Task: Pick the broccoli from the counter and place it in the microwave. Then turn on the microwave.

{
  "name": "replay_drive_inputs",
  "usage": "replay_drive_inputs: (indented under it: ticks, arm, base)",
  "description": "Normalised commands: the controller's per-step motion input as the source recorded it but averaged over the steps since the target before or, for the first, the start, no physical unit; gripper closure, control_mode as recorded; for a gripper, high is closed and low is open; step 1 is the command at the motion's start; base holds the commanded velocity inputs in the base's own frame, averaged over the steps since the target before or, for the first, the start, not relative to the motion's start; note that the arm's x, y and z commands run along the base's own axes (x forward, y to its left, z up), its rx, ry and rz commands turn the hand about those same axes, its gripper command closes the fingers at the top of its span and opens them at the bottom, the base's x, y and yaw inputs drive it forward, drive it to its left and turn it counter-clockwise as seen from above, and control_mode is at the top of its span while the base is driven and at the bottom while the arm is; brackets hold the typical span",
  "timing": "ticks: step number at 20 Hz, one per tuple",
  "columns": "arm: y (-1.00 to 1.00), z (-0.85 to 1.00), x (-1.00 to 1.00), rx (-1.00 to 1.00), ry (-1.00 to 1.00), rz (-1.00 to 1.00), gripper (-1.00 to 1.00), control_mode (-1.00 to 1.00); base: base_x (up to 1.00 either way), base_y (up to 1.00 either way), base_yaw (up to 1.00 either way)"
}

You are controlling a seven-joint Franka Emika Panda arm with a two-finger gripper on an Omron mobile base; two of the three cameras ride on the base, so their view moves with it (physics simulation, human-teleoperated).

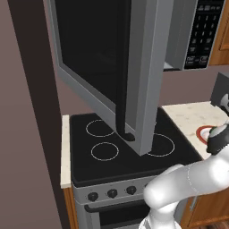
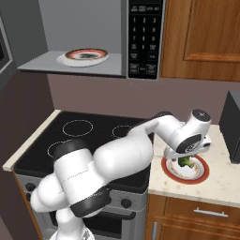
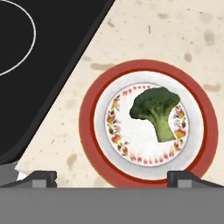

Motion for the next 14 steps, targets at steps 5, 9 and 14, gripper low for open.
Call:
replay_drive_inputs:
  ticks: [5,9,14]
  arm:
    - [-0.15,-0.16,0.08,-0.01,0.01,0.02,-1.0,-1.0]
    - [-0.1,-0.19,0.19,0.0,0.02,0.02,-1.0,-1.0]
    - [-0.05,-0.2,0.23,-0.01,0.04,0.02,-1.0,-1.0]
  base:
    - [0.0,0.0,0.0]
    - [0.0,0.0,0.0]
    - [0.0,0.0,0.0]
